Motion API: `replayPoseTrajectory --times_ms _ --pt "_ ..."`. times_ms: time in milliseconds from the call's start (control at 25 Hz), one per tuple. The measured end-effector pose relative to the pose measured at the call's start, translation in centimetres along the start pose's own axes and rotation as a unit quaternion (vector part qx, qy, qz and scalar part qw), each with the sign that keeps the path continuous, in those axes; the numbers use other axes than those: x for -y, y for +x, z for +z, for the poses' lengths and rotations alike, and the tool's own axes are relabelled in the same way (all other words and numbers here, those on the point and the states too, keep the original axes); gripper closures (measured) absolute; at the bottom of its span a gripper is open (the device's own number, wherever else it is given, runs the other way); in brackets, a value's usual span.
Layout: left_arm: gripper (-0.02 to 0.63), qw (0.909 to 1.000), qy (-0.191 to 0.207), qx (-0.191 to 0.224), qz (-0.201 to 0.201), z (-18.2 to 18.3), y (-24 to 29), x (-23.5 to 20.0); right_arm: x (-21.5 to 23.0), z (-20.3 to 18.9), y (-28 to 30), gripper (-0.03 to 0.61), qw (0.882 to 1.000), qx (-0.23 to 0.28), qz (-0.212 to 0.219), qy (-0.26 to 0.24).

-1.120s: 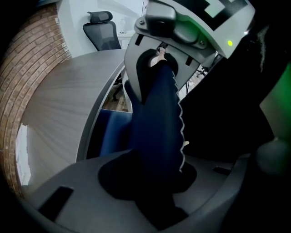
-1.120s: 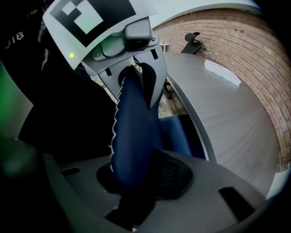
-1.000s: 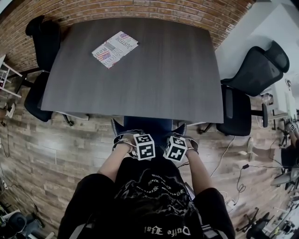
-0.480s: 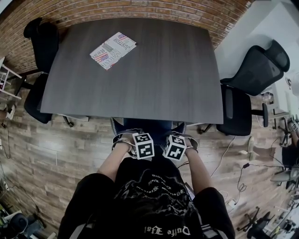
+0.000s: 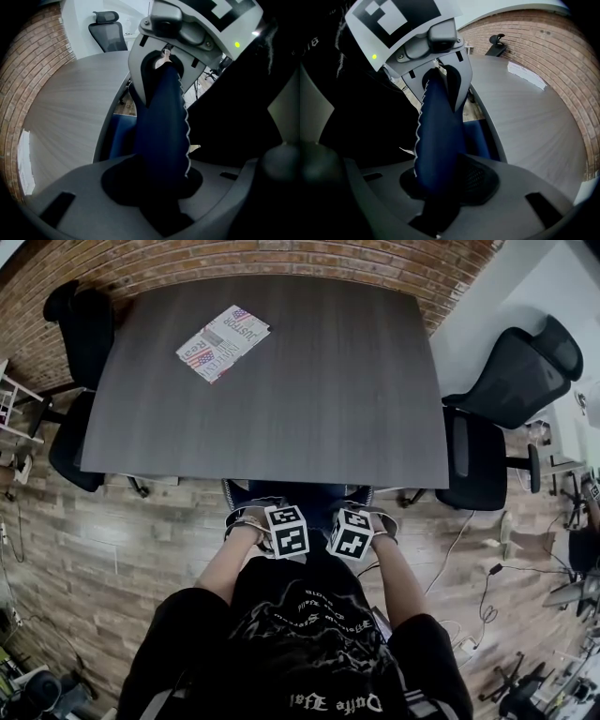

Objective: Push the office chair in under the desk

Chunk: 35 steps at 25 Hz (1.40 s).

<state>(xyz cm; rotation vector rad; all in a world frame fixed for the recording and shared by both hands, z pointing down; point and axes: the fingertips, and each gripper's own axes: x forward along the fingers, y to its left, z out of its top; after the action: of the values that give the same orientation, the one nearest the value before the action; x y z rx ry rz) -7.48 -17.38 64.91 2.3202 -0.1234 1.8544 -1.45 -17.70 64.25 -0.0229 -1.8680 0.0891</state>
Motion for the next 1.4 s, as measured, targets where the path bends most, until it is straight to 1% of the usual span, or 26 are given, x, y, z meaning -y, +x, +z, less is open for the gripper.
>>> replayPoseTrajectory --times_ms 560,800,1400 --pt "0.488 1.0000 0.002 0.000 0.001 0.2 0.2 -1.4 1.5 0.0 0.2 0.479 1.000 -0.001 -0.002 -0.004" --pt "0.483 1.0000 0.003 -0.002 -0.005 0.2 0.5 -1.3 1.5 -0.1 0.4 0.477 1.000 -0.001 0.000 -0.004" --pt "0.477 0.9999 0.012 -0.003 0.000 0.0 1.1 -1.7 1.9 -0.2 1.0 0.477 1.000 0.000 -0.009 -0.004"
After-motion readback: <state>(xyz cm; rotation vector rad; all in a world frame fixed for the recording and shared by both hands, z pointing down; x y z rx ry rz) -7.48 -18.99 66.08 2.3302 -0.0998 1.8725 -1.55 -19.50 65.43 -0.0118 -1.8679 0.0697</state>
